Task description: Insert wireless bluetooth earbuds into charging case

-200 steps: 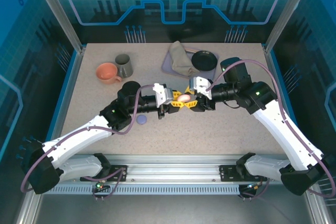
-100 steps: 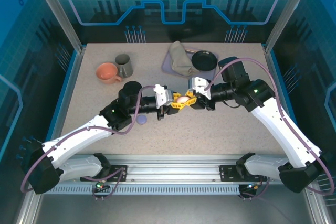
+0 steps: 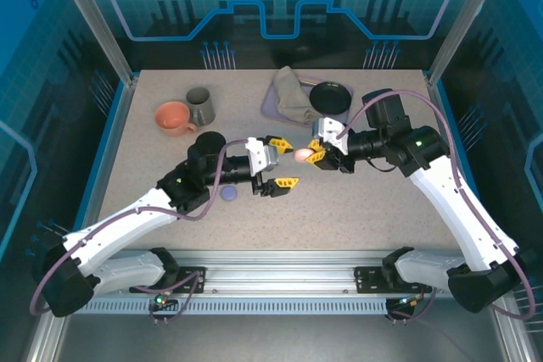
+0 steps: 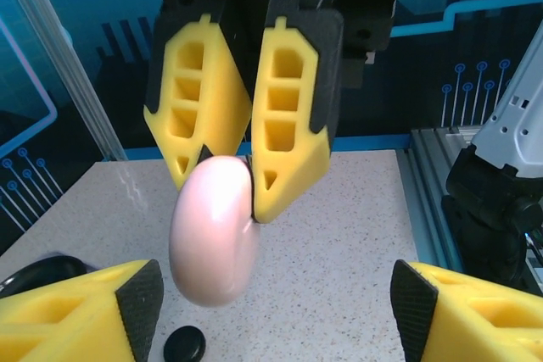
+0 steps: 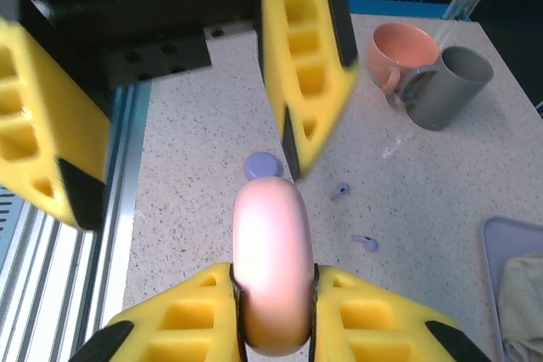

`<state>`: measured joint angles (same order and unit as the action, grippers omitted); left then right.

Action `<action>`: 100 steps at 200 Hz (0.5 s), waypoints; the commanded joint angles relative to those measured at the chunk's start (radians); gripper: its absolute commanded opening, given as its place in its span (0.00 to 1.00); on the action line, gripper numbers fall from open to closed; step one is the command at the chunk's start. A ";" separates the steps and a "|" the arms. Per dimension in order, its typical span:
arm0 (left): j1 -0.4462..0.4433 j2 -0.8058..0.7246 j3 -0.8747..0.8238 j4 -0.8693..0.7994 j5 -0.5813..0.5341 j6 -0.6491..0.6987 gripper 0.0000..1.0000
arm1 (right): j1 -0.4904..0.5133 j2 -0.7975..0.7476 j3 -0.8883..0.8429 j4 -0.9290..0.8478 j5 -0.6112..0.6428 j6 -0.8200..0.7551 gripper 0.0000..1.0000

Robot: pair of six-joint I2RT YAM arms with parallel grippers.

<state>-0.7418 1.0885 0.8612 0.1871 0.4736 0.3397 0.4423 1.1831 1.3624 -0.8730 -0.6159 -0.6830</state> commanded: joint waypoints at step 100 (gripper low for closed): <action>0.066 -0.294 -0.118 -0.034 -0.268 -0.026 0.86 | -0.054 0.473 0.093 -0.150 0.229 0.067 0.19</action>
<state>-0.6830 0.8284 0.7551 0.1761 0.2562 0.3302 0.4030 1.5478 1.3682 -0.9440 -0.4335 -0.6342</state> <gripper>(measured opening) 0.852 0.197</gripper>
